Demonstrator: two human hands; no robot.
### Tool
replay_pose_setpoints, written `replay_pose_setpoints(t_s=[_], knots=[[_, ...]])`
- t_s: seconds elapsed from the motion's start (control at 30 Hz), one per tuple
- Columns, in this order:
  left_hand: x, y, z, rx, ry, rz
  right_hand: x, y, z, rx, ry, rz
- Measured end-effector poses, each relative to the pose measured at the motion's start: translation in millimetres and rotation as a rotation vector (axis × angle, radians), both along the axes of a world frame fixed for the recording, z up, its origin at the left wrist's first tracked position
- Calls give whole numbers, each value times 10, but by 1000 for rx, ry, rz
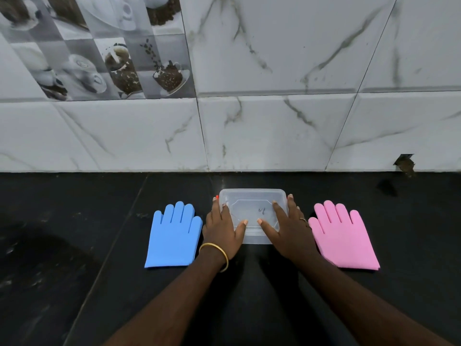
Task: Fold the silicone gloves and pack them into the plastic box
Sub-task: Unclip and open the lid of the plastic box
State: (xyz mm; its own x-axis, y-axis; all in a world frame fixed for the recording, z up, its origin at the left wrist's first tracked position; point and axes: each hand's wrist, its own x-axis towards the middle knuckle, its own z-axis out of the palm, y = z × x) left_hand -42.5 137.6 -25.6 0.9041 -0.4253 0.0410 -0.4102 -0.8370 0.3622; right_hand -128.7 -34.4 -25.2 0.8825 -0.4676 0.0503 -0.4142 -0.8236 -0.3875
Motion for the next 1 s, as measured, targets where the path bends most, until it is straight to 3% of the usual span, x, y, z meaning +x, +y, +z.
replay_pose_setpoints(t_s=[0.33,0.5,0.67,0.77,1.0], knots=[[-493,300,-32,-81,13,-11,-474,214,27,68,59,37],[-439,397,87,-368,131,55,-336,233,228,-9,40,-2],[-206,380,255,-568,327,220,46,423,428,-11,-13,357],[-75,384,332,-483,404,229,180,483,374,-55,77,490],[18,414,341,-202,315,142,253,464,131,-140,119,522]])
